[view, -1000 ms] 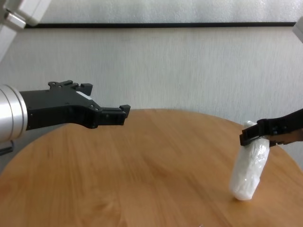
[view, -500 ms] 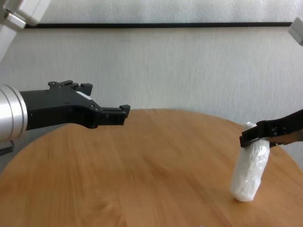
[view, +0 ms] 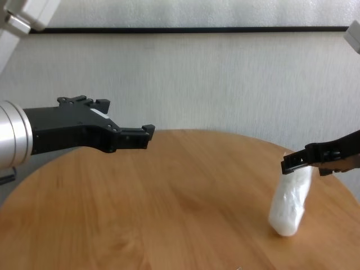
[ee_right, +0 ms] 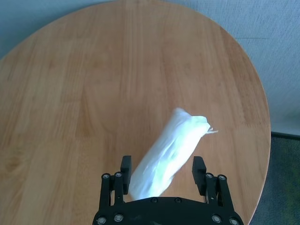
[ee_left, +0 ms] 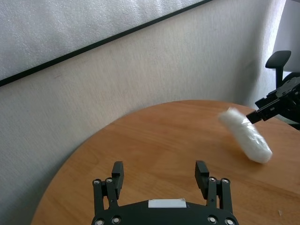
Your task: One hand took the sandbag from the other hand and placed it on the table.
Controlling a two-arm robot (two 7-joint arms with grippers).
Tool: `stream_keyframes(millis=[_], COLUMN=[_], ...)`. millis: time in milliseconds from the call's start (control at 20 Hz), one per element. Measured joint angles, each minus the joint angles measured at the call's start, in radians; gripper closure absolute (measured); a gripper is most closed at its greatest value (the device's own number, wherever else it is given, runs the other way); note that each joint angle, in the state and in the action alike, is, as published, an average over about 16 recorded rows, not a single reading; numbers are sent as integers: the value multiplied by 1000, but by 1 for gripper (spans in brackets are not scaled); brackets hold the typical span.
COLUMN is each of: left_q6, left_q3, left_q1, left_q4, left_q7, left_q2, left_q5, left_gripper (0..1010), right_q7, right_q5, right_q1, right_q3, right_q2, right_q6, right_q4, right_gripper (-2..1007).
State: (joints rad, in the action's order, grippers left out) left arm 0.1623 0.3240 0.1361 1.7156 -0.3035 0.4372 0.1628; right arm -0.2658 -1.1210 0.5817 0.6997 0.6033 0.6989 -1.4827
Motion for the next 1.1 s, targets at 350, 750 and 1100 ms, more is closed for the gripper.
stream_keyframes(millis=[350, 750, 1100], left_q6=[0, 0, 0], left_q3=[0, 0, 0], left_q1=[0, 0, 0], left_q4=[0, 0, 0], left_q7=[0, 0, 0], left_q2=[0, 0, 0], left_q5=[0, 0, 0], left_gripper=[8, 8, 8], right_q7=[0, 1, 21], right_q5=[-2, 3, 45], right_q1=[-1, -3, 3], right_q3=[-1, -1, 15], right_q2=[0, 1, -6], right_q6=[-2, -8, -25], right_q4=[-1, -5, -27], right_gripper=[78, 4, 3])
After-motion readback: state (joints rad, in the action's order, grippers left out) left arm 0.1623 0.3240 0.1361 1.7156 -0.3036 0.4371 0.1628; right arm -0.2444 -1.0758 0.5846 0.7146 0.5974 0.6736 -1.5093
